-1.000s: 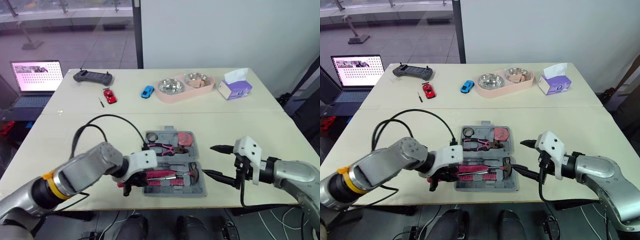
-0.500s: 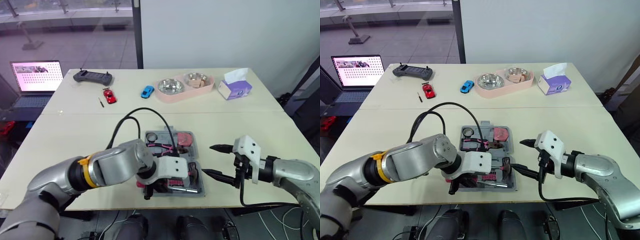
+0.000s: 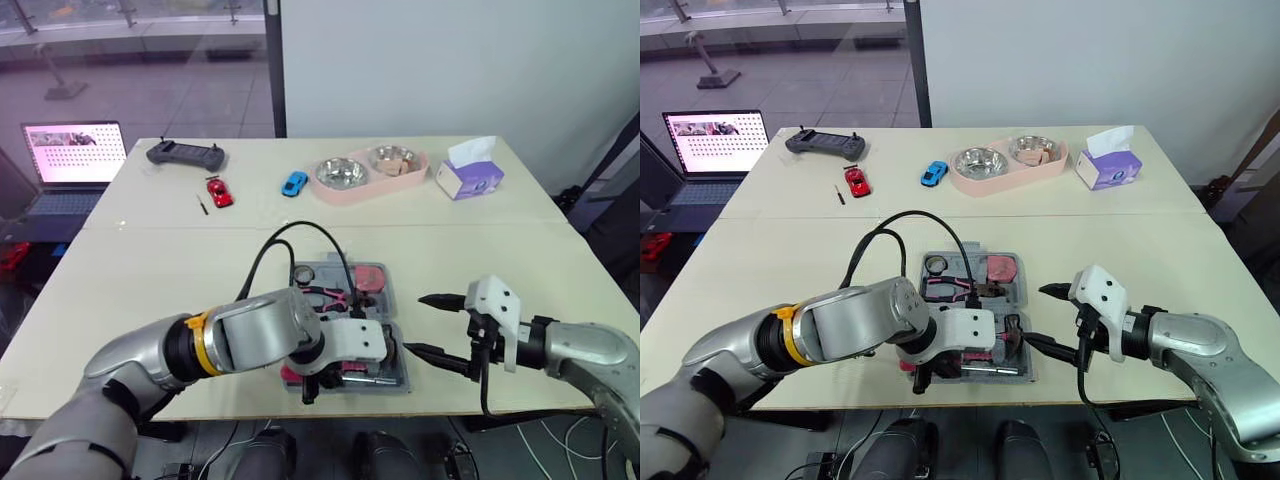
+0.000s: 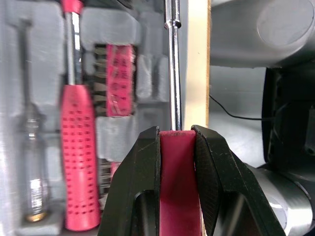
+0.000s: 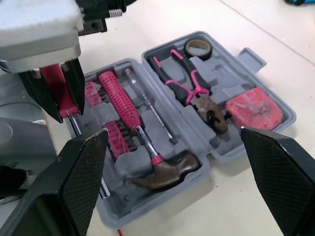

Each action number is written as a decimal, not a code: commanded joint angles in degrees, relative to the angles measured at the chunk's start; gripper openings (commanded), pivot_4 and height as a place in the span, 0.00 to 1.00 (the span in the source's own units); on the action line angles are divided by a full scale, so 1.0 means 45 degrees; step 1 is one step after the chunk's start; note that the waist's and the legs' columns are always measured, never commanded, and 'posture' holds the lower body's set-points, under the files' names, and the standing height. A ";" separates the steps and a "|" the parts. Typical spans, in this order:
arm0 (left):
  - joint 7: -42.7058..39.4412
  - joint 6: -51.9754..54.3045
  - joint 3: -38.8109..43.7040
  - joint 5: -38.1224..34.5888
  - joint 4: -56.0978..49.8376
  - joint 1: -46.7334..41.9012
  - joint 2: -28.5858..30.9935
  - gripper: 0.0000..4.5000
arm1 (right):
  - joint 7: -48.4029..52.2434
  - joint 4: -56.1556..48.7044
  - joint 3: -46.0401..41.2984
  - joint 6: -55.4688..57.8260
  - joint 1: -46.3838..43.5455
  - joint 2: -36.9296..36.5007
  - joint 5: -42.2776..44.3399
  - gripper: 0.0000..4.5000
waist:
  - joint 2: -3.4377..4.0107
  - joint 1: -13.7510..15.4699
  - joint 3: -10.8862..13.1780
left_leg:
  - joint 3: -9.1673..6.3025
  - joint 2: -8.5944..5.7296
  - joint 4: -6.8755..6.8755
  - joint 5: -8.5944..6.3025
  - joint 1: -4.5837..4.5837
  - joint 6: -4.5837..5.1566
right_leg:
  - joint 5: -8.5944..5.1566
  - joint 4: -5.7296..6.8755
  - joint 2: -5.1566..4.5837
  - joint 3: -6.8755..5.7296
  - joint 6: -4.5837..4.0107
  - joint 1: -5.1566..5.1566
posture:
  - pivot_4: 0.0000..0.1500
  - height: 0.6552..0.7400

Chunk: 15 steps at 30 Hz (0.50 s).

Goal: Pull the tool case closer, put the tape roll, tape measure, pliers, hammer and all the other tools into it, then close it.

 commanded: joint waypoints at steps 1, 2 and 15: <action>0.0261 -0.0214 -0.0147 -0.0090 -0.0036 -0.0092 -0.0196 0.11 | 0.0439 0.0062 -0.0511 -0.0376 -0.0140 -0.0164 0.0205 1.00 | 0.0000 0.0004 0.0000 | 0.0000 -0.0001 0.0002 0.0001 0.0002 -0.0001 | -0.0001 0.0001 -0.0001 0.0000 -0.0002 0.0003 | 1.00 1.00; 0.0323 -0.0212 -0.0181 -0.0115 -0.0006 -0.0085 -0.0242 0.11 | 0.0647 0.0155 -0.0550 -0.0444 -0.0131 -0.0233 0.0243 1.00 | 0.0000 0.0001 0.0000 | 0.0000 -0.0001 0.0002 0.0001 0.0005 -0.0001 | -0.0002 0.0001 -0.0001 0.0000 -0.0003 0.0006 | 1.00 1.00; 0.1053 -0.0563 -0.0557 -0.0048 0.0629 0.0170 -0.0450 0.11 | 0.2460 0.2033 -0.0703 -0.1765 -0.0258 -0.1093 -0.0347 1.00 | 0.0006 -0.0001 -0.0003 | 0.0001 -0.0001 0.0002 0.0001 0.0022 -0.0002 | -0.0001 0.0011 -0.0001 0.0002 -0.0002 0.0017 | 1.00 1.00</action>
